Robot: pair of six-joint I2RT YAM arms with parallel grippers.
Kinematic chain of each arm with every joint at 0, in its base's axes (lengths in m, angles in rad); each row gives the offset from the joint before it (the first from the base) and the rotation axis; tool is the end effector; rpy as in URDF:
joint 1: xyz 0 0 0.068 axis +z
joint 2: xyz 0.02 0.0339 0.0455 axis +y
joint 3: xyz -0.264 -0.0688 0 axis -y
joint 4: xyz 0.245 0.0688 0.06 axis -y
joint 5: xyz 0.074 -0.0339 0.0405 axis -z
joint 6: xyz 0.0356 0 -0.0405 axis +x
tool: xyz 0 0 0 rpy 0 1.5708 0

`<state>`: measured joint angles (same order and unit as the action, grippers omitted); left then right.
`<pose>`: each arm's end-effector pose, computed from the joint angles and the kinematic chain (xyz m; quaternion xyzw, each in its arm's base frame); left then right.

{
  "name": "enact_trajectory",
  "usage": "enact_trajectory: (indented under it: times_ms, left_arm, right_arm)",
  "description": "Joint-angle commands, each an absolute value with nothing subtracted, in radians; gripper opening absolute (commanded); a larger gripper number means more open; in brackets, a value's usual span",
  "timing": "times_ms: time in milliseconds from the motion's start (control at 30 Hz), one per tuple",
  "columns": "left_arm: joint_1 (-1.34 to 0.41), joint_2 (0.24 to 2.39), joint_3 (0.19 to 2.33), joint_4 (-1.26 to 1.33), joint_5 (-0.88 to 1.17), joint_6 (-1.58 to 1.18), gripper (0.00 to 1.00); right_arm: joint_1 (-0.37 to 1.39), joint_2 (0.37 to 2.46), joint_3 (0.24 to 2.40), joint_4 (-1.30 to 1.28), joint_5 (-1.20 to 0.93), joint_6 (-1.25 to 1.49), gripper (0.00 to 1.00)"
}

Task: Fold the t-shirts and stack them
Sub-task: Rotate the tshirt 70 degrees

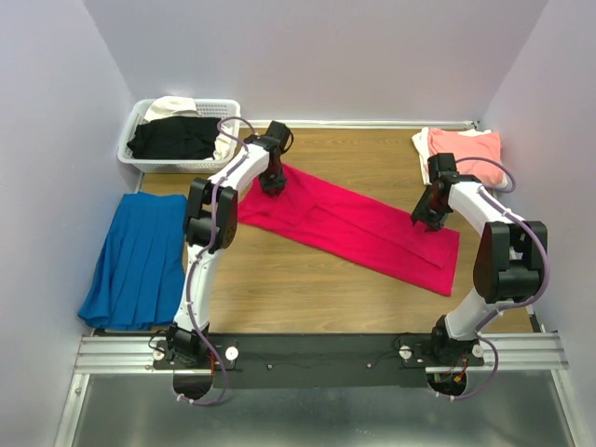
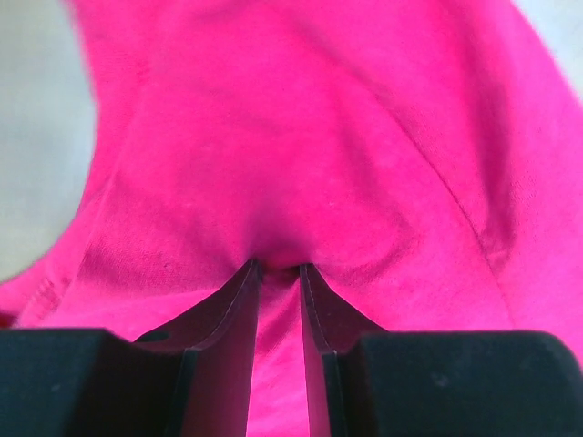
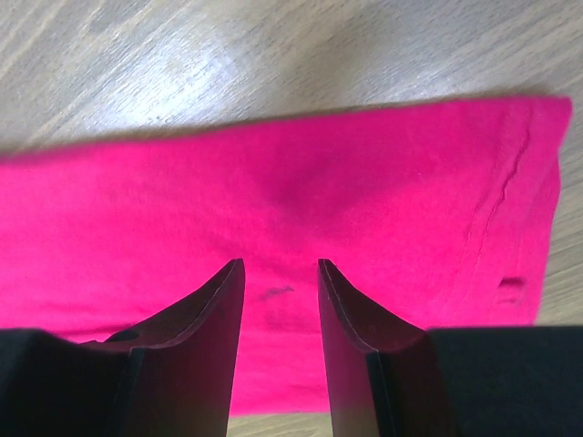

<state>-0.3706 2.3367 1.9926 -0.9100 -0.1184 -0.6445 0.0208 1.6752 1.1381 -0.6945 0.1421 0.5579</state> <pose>0.4563 -0.1728 0.1737 -0.1438 0.9753 -0.0254 0.1660 0.3251 0.0017 0.1992 0.2724 0.9447 -0.0190 0.1813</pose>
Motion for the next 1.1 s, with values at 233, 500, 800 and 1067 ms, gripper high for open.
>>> enact_trajectory:
  times_ms: [233,500,800,1067]
  left_arm:
    - [-0.252,2.592,2.269,-0.617,0.265,-0.629,0.32]
    - [-0.226,2.576,2.25,-0.114,0.595,-0.695,0.35]
    - [-0.198,2.514,2.215,0.227,0.666,-0.723,0.36]
    - [-0.192,2.252,1.984,0.232,0.666,-0.723,0.36]
  right_arm:
    - [0.043,1.628,1.121,-0.693,0.072,0.511,0.46]
    - [0.08,1.529,1.066,-0.716,0.049,0.442,0.47]
    - [0.163,1.552,0.983,-0.716,0.047,0.443,0.47]
    - [0.178,1.631,0.914,-0.701,0.083,0.468,0.47]
